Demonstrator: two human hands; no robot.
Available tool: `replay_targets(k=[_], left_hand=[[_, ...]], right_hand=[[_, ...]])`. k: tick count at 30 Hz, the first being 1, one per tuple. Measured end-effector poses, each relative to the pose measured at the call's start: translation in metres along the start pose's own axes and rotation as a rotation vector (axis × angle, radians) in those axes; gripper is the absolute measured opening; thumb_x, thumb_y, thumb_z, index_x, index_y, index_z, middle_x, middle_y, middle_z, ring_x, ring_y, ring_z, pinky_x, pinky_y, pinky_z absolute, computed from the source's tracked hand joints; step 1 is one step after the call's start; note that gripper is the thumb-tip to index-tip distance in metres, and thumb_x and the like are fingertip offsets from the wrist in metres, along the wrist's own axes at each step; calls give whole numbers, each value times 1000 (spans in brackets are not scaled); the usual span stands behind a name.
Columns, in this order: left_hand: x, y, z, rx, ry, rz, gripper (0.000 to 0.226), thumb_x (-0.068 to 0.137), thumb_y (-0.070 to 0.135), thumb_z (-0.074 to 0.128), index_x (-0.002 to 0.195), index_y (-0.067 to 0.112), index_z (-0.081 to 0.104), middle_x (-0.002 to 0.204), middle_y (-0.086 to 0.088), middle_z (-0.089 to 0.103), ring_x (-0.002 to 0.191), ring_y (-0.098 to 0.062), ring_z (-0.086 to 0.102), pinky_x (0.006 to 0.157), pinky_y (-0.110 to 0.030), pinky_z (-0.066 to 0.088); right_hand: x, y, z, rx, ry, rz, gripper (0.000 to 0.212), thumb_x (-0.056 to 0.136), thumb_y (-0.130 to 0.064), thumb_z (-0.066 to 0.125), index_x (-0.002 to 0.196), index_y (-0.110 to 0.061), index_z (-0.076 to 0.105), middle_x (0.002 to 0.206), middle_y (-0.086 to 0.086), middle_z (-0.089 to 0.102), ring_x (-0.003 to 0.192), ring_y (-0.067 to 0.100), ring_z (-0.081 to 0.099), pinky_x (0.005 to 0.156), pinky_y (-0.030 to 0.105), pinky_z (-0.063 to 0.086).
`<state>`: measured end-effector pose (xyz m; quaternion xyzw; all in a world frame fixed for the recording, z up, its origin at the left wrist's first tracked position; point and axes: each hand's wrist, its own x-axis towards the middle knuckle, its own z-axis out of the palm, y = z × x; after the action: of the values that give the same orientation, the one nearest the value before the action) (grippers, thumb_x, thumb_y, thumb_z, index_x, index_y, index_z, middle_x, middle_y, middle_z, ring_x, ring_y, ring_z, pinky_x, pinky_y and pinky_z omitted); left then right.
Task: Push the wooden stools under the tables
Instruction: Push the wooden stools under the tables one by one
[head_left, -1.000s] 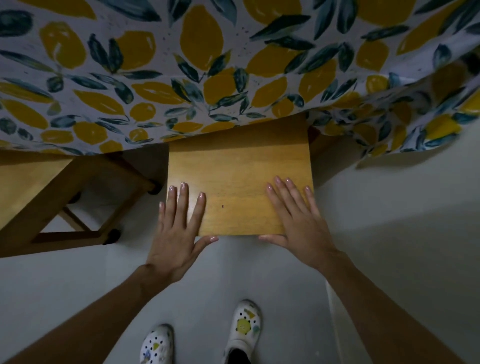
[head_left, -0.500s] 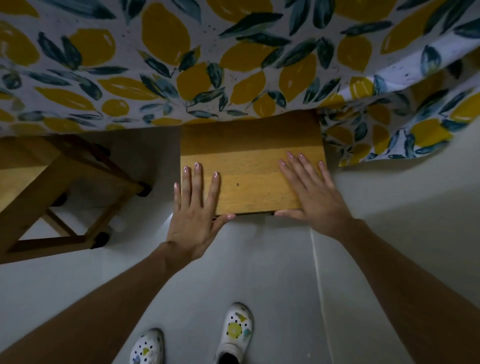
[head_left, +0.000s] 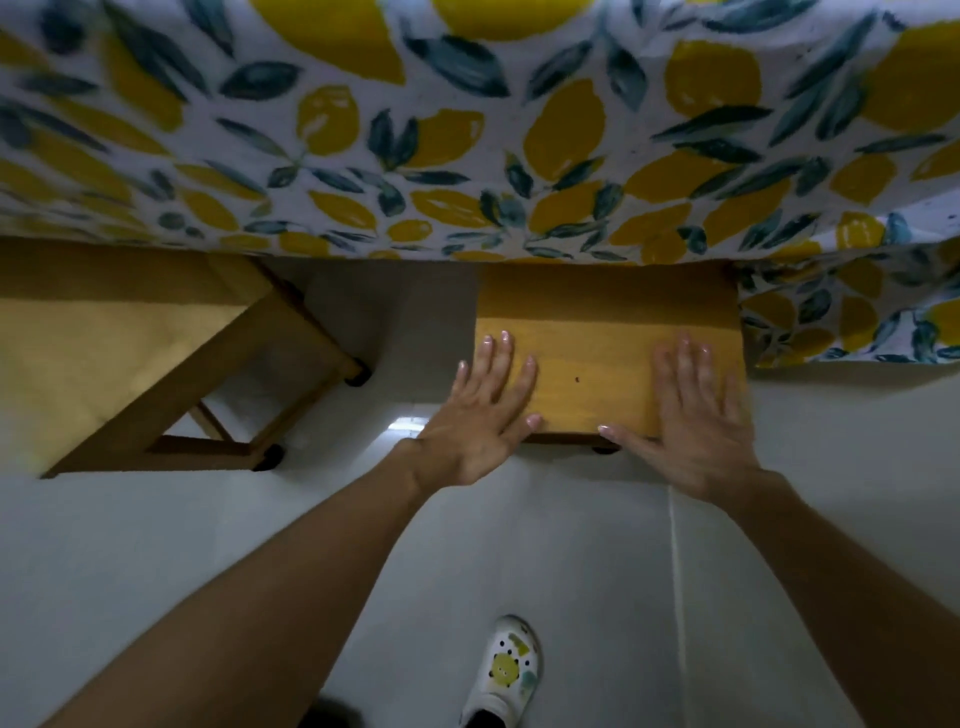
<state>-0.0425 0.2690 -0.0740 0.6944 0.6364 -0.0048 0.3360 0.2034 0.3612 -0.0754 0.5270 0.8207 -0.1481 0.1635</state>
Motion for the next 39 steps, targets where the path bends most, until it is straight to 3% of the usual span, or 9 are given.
replay_targets(k=[3,7,12,16,22,26,33,39], left_hand=[[-25,-34,-10,-8,61,57,65,98,51,16,149,24,-14,155,2,-28,138,-11,-34,113,-39,-20],[-84,-101,-26,-90,250,-92,63,100,47,19,151,18,-2,158,3,-19,142,-10,-27,117,-37,-14],[-182,-228,-66,5,412,-181,58,99,43,18,145,12,36,159,-4,20,147,-17,-2,117,-37,-11],[-250,-329,-93,44,443,-291,56,100,38,22,149,11,25,159,-8,19,148,-24,0,116,-43,-8],[-279,-439,-120,118,372,-462,71,93,61,17,152,26,0,161,-3,-6,146,-25,-17,113,-48,-15],[-263,-474,-122,246,300,-374,69,92,67,14,150,36,-5,160,-8,-13,144,-30,-21,115,-52,-12],[-258,-478,-106,224,467,-358,67,91,67,20,150,38,5,162,-7,-1,147,-29,-9,118,-46,-3],[-273,-466,-95,160,488,-402,67,91,66,21,150,39,6,162,-5,-3,147,-27,-11,117,-44,-5]], right_hand=[[-8,-49,-1,99,45,99,123,66,-95,22,150,-14,-18,158,8,-28,145,28,-23,118,52,-10],[-20,-144,1,155,180,-14,118,70,-88,28,152,-13,-12,160,10,-20,147,28,-17,117,47,-13],[-20,-303,23,197,206,-142,111,75,-85,25,154,-12,-3,162,10,-13,148,26,-14,119,47,-7],[-22,-438,41,254,185,-280,108,77,-83,29,154,-9,8,162,11,-5,149,28,-7,119,47,-4],[2,-594,50,223,271,-312,113,70,-79,45,152,-5,18,161,16,4,149,33,-3,117,58,1],[14,-630,61,112,268,-210,117,67,-78,49,153,-8,12,162,17,2,148,36,-5,115,63,1],[14,-628,66,40,322,-229,109,70,-68,53,153,-8,15,162,17,6,148,36,0,114,63,5],[10,-618,64,-26,246,-295,112,70,-72,47,154,-12,4,162,14,-6,148,34,-11,116,61,-1]])
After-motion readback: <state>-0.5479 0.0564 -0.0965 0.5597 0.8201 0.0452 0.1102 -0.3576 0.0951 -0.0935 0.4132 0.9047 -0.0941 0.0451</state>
